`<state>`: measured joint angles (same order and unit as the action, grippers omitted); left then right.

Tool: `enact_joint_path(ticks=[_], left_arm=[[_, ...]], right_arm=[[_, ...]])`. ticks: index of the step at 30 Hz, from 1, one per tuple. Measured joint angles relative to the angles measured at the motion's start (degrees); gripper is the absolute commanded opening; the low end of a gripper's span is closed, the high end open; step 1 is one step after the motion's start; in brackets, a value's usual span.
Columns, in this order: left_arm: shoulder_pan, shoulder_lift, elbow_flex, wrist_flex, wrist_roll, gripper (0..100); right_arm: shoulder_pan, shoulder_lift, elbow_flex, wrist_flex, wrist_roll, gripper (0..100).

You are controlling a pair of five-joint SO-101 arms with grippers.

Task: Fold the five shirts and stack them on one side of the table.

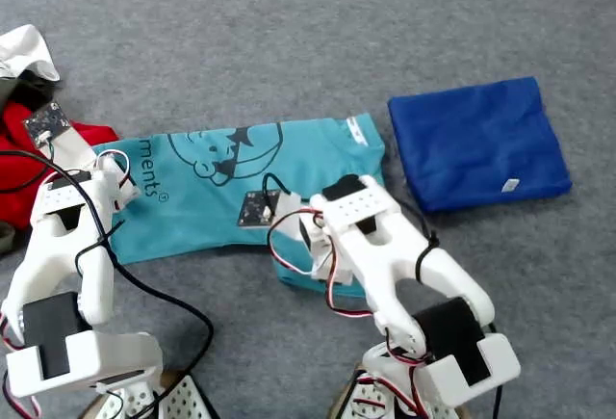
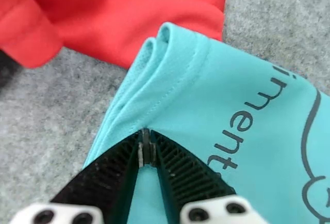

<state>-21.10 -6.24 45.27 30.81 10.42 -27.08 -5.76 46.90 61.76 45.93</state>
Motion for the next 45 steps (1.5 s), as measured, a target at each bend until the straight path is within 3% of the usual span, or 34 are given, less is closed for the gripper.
enact_joint_path(ticks=[9,16,23,25,31,45], left_arm=[[0.0,0.0,0.0,0.0,0.0,2],[0.0,0.0,0.0,0.0,0.0,2],[0.0,0.0,0.0,0.0,0.0,2],[0.0,0.0,0.0,0.0,0.0,2],[0.0,0.0,0.0,0.0,0.0,2],[0.0,0.0,0.0,0.0,-0.2,2]], right_arm=[[4.8,-1.0,-6.9,7.2,1.4,0.7],[4.9,-12.3,-5.4,11.1,3.0,5.8],[4.9,-17.2,2.4,4.6,3.0,5.5],[4.9,-15.7,4.9,1.4,3.0,0.3],[4.9,-8.1,6.5,-4.8,0.8,0.2],[1.7,-16.0,6.8,3.1,0.5,0.2]])
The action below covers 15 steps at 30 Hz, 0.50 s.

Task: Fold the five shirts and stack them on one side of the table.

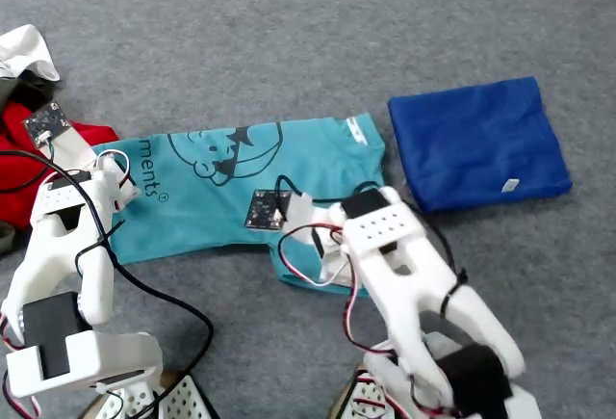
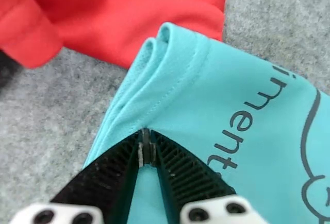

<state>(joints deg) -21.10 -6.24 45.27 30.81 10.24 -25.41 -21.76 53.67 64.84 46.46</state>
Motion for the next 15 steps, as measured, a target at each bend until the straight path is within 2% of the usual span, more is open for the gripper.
enact_joint_path(ticks=[10,15], left_arm=[[0.0,0.0,0.0,0.0,-1.1,2],[0.0,0.0,0.0,0.0,-1.1,2]], right_arm=[[0.0,-1.8,0.4,-1.1,0.5,0.2],[0.0,4.0,0.4,-3.5,0.5,0.2]])
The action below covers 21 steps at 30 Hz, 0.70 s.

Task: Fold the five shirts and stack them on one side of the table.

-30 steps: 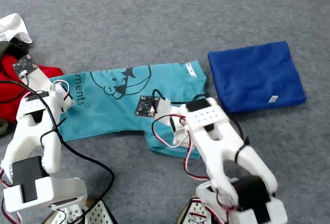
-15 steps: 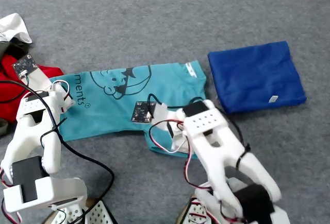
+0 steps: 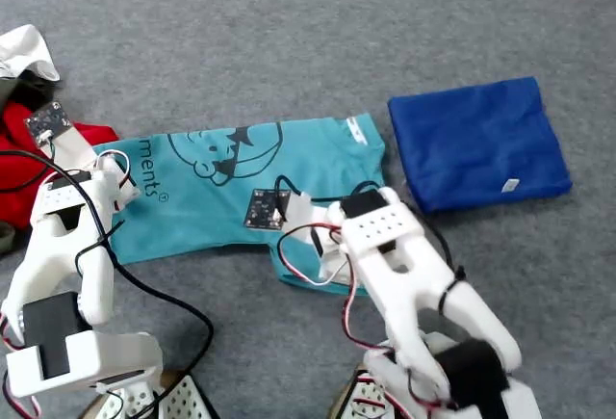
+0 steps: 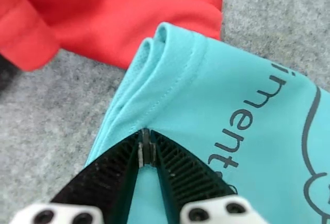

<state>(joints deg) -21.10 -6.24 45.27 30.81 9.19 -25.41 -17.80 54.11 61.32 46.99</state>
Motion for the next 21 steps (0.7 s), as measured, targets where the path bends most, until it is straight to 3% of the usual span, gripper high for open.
enact_joint_path(ticks=[7,21], left_arm=[[0.0,0.0,0.0,0.0,0.0,2],[0.0,0.0,0.0,0.0,0.0,2]], right_arm=[[-0.3,3.5,0.0,0.4,0.0,0.2],[-0.3,-6.6,0.0,7.6,3.1,4.0]])
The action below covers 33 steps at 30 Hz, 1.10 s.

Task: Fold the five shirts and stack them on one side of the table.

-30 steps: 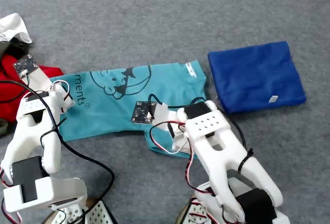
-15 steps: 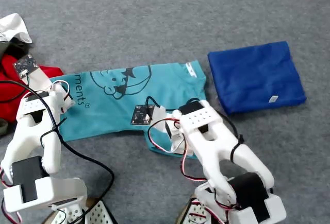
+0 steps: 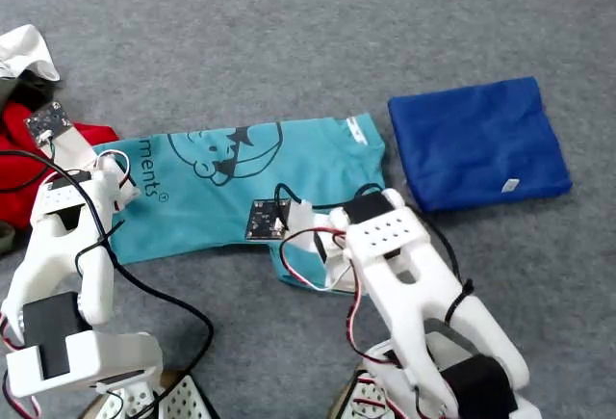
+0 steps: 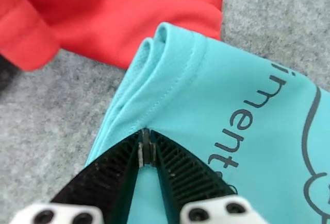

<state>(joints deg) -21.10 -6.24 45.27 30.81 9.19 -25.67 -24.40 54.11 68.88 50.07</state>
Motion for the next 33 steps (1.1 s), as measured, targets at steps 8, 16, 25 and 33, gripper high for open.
enact_joint_path(ticks=[8,16,25,33], left_arm=[[0.0,0.0,0.0,0.0,0.0,2],[0.0,0.0,0.0,0.0,0.0,2],[0.0,0.0,0.0,0.0,0.0,2],[0.0,0.0,0.0,0.0,0.0,2]], right_arm=[[-4.6,-0.4,3.3,0.6,0.8,23.0],[-5.8,-0.4,5.7,-4.7,0.0,22.8],[-5.8,-0.4,9.1,-9.1,-0.5,22.8],[-5.8,-1.1,11.7,-12.1,-0.6,22.8]])
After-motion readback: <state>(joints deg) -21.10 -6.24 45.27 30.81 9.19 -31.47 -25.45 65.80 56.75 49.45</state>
